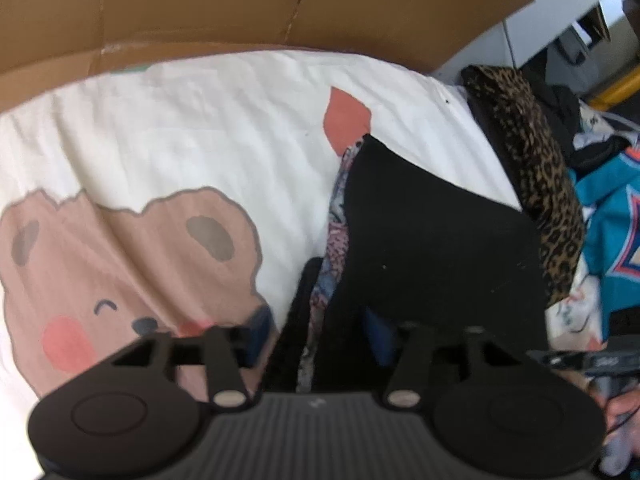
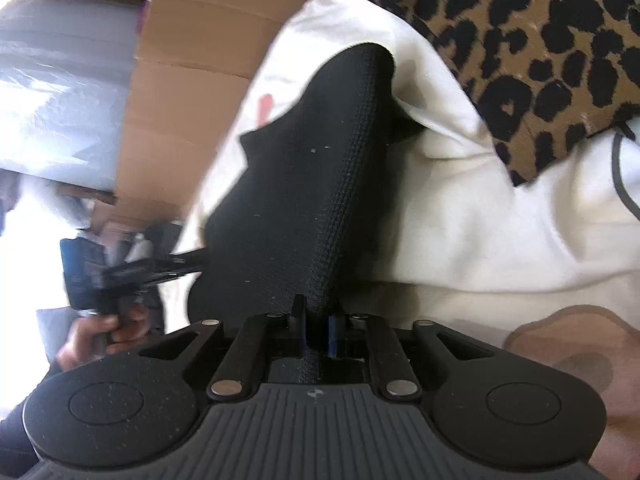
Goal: Fold clothes
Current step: 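Grasp the folded shorts' edge with the right gripper, then lift the shorts' edge with the right gripper while the left gripper pinches the other side, then carry the held shorts with both grippers toward the leopard-print pillow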
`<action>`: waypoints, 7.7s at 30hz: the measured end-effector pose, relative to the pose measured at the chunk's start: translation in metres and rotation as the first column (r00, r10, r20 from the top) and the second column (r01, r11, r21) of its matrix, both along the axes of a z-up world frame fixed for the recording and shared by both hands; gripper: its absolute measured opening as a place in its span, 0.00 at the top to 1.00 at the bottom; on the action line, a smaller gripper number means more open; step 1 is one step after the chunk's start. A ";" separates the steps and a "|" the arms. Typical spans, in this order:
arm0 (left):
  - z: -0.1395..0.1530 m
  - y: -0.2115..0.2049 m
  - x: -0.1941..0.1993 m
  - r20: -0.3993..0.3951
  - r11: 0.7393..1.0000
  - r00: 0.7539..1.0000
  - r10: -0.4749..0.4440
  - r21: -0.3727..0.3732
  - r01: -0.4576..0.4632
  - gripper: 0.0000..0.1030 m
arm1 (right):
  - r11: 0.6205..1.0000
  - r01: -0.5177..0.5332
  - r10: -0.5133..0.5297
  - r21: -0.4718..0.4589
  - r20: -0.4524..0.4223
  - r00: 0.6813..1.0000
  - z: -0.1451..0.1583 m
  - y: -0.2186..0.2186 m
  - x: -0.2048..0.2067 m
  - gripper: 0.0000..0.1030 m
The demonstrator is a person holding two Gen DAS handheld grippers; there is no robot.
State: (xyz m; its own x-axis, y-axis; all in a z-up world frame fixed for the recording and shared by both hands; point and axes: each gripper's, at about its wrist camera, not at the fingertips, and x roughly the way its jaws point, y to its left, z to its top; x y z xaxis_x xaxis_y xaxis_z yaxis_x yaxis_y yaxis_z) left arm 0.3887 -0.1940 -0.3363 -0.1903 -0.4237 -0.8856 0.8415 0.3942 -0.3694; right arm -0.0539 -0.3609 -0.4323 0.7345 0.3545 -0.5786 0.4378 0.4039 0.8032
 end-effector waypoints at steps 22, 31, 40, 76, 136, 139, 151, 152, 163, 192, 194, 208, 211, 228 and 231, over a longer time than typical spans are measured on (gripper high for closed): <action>-0.021 0.010 -0.004 -0.060 0.999 0.997 0.038 0.002 -0.038 0.19 | 0.998 -0.033 0.032 -0.060 -0.017 0.999 -0.010 0.009 0.020 0.74; -0.024 0.007 -0.012 -0.050 1.000 0.999 -0.004 0.000 0.004 0.18 | 0.998 -0.031 0.030 -0.051 -0.012 0.999 -0.012 0.006 0.024 0.73; -0.024 0.003 -0.020 -0.028 0.999 0.998 -0.047 0.005 0.048 0.30 | 0.999 -0.027 0.027 -0.043 0.006 1.000 -0.008 0.006 0.029 0.93; -0.007 0.008 -0.058 -0.102 0.998 0.993 -0.056 -0.001 0.056 0.30 | 0.996 0.021 -0.029 -0.082 -0.100 0.995 0.020 -0.044 0.000 0.79; -0.029 -0.031 -0.071 -0.158 0.996 0.984 -0.078 -0.049 0.071 0.31 | 0.999 -0.003 0.001 -0.039 -0.053 0.999 -0.003 -0.051 0.023 0.64; -0.026 -0.033 -0.074 -0.127 0.994 0.987 -0.101 -0.042 0.096 0.42 | 0.999 0.000 -0.003 -0.053 -0.059 0.998 -0.001 -0.048 0.024 0.65; -0.004 -0.030 -0.085 -0.073 0.996 0.994 -0.085 -0.031 0.083 0.68 | 0.984 -0.007 -0.013 -0.175 -0.113 0.994 0.030 -0.029 0.028 0.88; -0.001 -0.030 -0.085 -0.073 0.996 0.994 -0.084 -0.032 0.082 0.69 | 0.983 -0.008 -0.014 -0.184 -0.121 0.993 0.032 -0.028 0.029 0.89; 0.040 -0.020 -0.098 -0.043 0.995 0.997 -0.058 -0.087 0.054 0.70 | 0.961 -0.040 0.005 -0.274 -0.128 0.992 0.072 -0.022 0.023 0.90; 0.129 -0.043 -0.159 0.045 0.995 0.999 0.002 -0.100 0.002 0.71 | 0.876 0.038 -0.064 -0.480 -0.038 0.997 0.187 -0.039 -0.003 0.91; 0.131 -0.047 -0.167 0.042 0.996 0.999 0.003 -0.088 0.001 0.71 | 0.868 0.050 -0.075 -0.494 -0.032 0.997 0.190 -0.040 -0.007 0.91; 0.135 -0.083 -0.222 0.032 0.996 0.999 0.007 -0.088 -0.004 0.70 | 0.825 0.123 -0.146 -0.551 0.002 0.989 0.208 -0.075 -0.044 0.91; 0.133 -0.096 -0.228 0.021 0.996 1.000 0.015 -0.083 -0.013 0.70 | 0.817 0.129 -0.152 -0.562 0.006 0.988 0.212 -0.090 -0.045 0.91; 0.143 -0.153 -0.236 -0.008 0.981 0.994 0.105 -0.164 -0.105 0.71 | 0.742 0.083 -0.112 -0.665 -0.001 0.994 0.239 -0.154 -0.022 0.91; 0.143 -0.162 -0.233 -0.016 0.976 0.992 0.128 -0.177 -0.129 0.71 | 0.727 0.070 -0.098 -0.683 -0.002 0.995 0.245 -0.163 -0.012 0.91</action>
